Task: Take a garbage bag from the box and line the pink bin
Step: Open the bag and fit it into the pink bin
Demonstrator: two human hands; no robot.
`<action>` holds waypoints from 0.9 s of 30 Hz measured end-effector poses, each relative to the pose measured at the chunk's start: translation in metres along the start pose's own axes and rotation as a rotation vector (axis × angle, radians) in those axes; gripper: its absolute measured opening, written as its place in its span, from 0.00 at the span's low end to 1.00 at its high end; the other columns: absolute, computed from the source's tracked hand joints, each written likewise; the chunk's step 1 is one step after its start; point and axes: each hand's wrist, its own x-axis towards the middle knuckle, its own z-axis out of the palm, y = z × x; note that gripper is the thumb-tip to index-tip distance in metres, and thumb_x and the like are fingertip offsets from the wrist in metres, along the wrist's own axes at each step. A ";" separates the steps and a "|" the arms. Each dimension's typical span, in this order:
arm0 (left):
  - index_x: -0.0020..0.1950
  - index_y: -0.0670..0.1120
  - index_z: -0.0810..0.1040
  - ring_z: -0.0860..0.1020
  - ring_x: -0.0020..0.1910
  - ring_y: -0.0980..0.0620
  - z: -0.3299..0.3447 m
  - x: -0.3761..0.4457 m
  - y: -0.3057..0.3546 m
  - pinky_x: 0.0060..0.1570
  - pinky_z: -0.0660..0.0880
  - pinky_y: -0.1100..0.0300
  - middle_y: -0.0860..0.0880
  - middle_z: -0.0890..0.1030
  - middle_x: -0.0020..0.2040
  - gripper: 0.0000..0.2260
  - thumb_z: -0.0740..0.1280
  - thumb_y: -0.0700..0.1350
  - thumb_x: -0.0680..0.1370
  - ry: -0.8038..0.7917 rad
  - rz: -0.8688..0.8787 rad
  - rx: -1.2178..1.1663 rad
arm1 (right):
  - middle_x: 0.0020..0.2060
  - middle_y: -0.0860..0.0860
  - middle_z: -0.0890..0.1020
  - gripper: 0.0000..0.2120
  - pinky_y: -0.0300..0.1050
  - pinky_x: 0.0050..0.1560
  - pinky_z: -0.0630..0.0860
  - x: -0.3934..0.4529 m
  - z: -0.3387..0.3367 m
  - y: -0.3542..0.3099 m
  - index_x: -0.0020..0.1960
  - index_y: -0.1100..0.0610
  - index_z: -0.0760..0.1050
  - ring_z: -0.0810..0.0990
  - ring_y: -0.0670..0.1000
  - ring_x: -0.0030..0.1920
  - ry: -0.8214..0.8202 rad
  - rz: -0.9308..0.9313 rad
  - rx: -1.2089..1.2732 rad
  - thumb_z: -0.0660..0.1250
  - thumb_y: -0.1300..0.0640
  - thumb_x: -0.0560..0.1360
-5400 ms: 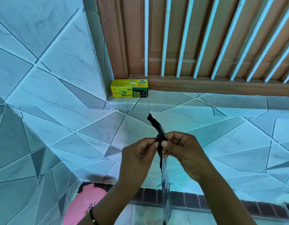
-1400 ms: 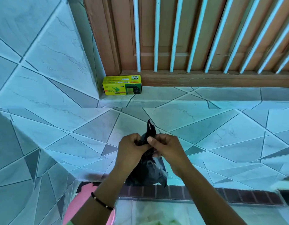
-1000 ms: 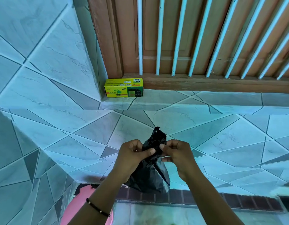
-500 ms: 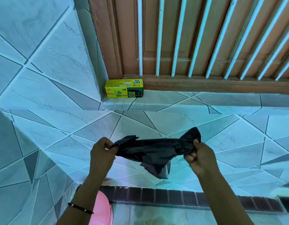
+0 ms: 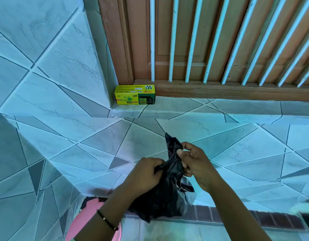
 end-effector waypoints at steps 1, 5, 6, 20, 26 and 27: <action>0.38 0.45 0.76 0.79 0.36 0.47 0.001 0.001 -0.001 0.36 0.72 0.59 0.46 0.82 0.35 0.06 0.62 0.40 0.72 0.062 -0.056 0.012 | 0.27 0.52 0.69 0.05 0.38 0.26 0.58 0.000 -0.002 -0.001 0.48 0.57 0.71 0.62 0.46 0.21 0.037 0.010 -0.071 0.63 0.55 0.77; 0.39 0.46 0.77 0.79 0.34 0.49 0.004 0.005 0.005 0.34 0.74 0.58 0.47 0.82 0.35 0.08 0.61 0.47 0.73 0.175 -0.150 -0.028 | 0.42 0.47 0.78 0.20 0.39 0.36 0.72 -0.010 0.004 -0.002 0.52 0.46 0.70 0.79 0.46 0.39 -0.055 0.088 -0.436 0.69 0.36 0.67; 0.39 0.46 0.78 0.78 0.33 0.52 0.004 0.004 0.008 0.33 0.73 0.60 0.49 0.81 0.34 0.07 0.62 0.46 0.73 0.152 -0.152 -0.078 | 0.45 0.43 0.78 0.17 0.38 0.41 0.73 -0.012 0.008 0.000 0.50 0.42 0.71 0.79 0.42 0.44 -0.127 0.078 -0.497 0.70 0.37 0.67; 0.47 0.50 0.70 0.77 0.33 0.45 -0.043 -0.004 -0.041 0.35 0.73 0.55 0.50 0.80 0.35 0.18 0.62 0.30 0.65 0.401 -0.345 -0.007 | 0.30 0.58 0.81 0.14 0.47 0.34 0.78 0.001 -0.074 0.033 0.35 0.60 0.79 0.78 0.55 0.31 0.369 0.176 -0.436 0.62 0.75 0.64; 0.38 0.51 0.65 0.71 0.28 0.41 -0.057 -0.011 -0.063 0.31 0.70 0.54 0.43 0.78 0.35 0.16 0.58 0.29 0.64 0.489 -0.401 0.057 | 0.36 0.53 0.82 0.11 0.54 0.40 0.81 0.000 -0.106 0.034 0.40 0.57 0.79 0.79 0.57 0.34 0.595 0.109 -0.513 0.68 0.72 0.64; 0.37 0.51 0.65 0.72 0.29 0.42 -0.055 -0.011 -0.064 0.31 0.72 0.53 0.43 0.79 0.35 0.16 0.58 0.29 0.63 0.473 -0.397 0.061 | 0.37 0.52 0.82 0.11 0.50 0.38 0.80 -0.001 -0.105 0.033 0.40 0.57 0.78 0.78 0.56 0.34 0.587 0.084 -0.493 0.69 0.71 0.64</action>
